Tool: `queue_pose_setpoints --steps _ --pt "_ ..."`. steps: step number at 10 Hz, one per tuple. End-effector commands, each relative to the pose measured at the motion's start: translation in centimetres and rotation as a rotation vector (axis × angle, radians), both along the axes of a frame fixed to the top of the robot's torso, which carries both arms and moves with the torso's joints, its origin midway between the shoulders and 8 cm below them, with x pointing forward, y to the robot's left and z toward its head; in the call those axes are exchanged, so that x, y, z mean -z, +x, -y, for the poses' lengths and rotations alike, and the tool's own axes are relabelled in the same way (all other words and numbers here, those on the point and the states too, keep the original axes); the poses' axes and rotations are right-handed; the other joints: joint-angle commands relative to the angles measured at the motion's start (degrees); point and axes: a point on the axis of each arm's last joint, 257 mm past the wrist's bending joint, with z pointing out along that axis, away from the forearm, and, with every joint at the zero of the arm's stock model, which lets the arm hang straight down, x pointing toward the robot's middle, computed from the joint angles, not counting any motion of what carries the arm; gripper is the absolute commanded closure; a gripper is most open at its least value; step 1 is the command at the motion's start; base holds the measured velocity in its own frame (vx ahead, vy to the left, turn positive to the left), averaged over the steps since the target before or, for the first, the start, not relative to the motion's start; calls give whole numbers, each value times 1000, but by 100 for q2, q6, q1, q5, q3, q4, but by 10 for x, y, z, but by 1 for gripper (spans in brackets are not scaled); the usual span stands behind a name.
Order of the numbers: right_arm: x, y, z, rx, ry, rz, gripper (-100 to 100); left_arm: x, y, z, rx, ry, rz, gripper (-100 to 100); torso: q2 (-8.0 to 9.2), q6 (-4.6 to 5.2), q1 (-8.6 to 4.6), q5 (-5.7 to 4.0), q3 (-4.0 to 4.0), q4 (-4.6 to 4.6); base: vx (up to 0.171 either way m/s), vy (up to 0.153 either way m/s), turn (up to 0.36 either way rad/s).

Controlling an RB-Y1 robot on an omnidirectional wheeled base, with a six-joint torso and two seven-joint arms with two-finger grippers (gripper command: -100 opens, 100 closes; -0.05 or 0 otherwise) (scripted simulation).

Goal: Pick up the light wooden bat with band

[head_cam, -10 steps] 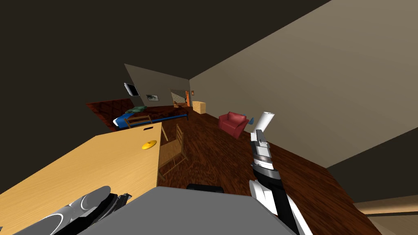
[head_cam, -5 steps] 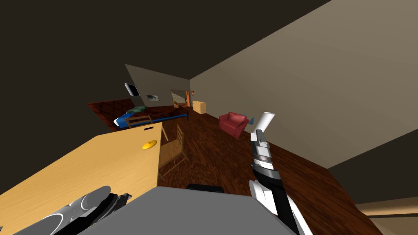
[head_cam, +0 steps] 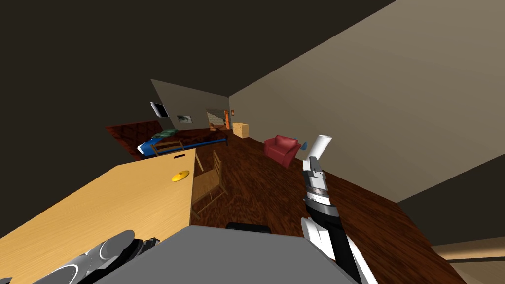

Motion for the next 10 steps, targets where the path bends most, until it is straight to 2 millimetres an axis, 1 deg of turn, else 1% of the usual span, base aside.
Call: queue_pose_setpoints --steps 1,5,6,7,8,9,10 --pt "0 0 0 0 0 0 0 0 0 0 0 0 0 100 0 0 0 0 0 0 0 0 0" --pt "0 0 0 0 0 0 0 0 -1 1 -1 -2 -2 100 -1 5 15 4 0 2 -1 -2 3" --pt "0 0 0 0 0 0 0 0 -1 1 -1 -2 -2 0 -1 5 14 4 0 2 0 0 0" --pt "0 0 0 0 0 0 0 -10 6 -5 8 -7 -3 100 -1 5 14 4 0 2 -8 3 -14" --pt "0 0 0 0 0 0 0 -17 10 -10 14 -8 -4 100 -1 9 14 -2 1 4 -4 -9 17" --pt "0 0 0 0 0 0 0 -13 8 -8 10 -5 -1 100 -1 7 9 -3 1 3 0 0 0" --pt "0 0 0 0 0 0 0 -14 8 -9 11 -6 -2 0 0 6 9 2 1 2 0 0 0"
